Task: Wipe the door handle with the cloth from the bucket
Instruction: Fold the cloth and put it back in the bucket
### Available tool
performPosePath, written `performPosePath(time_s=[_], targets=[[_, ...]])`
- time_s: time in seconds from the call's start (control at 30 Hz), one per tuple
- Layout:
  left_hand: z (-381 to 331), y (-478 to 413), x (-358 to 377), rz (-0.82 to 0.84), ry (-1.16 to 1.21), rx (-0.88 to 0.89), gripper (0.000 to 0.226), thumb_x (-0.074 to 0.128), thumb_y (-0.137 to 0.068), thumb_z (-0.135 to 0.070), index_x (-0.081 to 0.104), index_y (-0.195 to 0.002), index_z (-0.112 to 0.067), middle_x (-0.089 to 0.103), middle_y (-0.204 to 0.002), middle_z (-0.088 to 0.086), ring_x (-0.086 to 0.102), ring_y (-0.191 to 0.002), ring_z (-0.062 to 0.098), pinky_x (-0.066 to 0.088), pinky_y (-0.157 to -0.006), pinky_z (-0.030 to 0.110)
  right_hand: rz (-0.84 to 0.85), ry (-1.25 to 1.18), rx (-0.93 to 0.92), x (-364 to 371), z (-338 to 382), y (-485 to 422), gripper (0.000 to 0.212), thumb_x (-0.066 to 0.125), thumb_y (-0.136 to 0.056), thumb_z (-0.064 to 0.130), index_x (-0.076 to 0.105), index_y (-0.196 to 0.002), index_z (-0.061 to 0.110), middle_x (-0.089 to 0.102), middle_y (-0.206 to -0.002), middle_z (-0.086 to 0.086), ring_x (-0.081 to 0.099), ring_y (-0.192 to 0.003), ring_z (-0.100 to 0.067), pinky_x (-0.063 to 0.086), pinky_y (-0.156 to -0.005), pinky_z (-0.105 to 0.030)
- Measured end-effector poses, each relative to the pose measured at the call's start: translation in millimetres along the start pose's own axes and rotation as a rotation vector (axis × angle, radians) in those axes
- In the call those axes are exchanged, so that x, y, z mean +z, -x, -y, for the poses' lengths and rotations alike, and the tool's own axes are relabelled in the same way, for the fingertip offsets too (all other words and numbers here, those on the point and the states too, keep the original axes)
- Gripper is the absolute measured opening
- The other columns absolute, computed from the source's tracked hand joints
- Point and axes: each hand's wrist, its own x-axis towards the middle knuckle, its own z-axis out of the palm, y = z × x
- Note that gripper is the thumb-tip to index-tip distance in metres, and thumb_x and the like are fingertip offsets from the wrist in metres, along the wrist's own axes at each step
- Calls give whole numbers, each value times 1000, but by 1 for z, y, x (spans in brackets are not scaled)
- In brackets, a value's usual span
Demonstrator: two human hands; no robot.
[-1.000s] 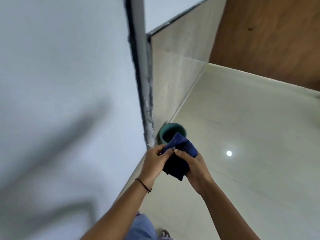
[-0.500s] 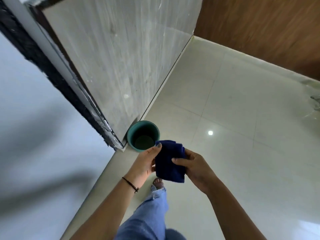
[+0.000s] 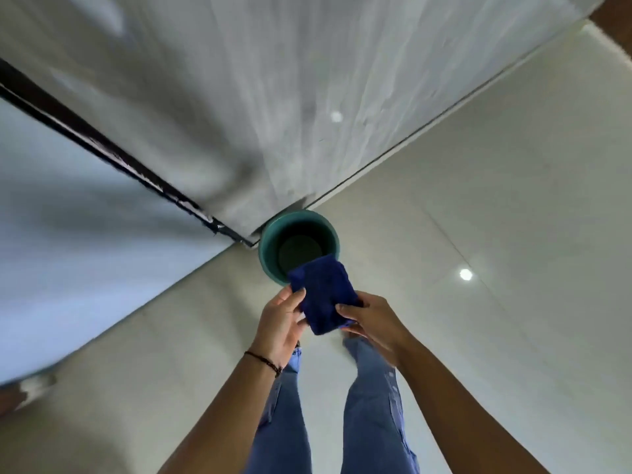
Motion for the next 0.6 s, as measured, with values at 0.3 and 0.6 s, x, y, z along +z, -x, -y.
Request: performPosePath(time_s=[0.3, 0.6], targets=[[73, -231, -19, -307, 10, -15, 37, 36, -88, 18, 58, -112, 2, 64, -93, 15, 61, -74, 22, 56, -56, 24, -13, 94, 131, -7, -48, -266, 20, 40, -88, -10, 56, -93, 0, 57, -86, -18, 54, -72, -26, 44, -63, -31], [122, -463, -100, -525, -200, -16, 30, 43, -85, 13, 63, -81, -10, 59, -90, 14, 53, -67, 19, 45, -54, 24, -157, 94, 184, 22, -123, -494, 34, 42, -92, -4, 54, -123, -7, 59, -106, -16, 55, -86, -27, 46, -80, -39]])
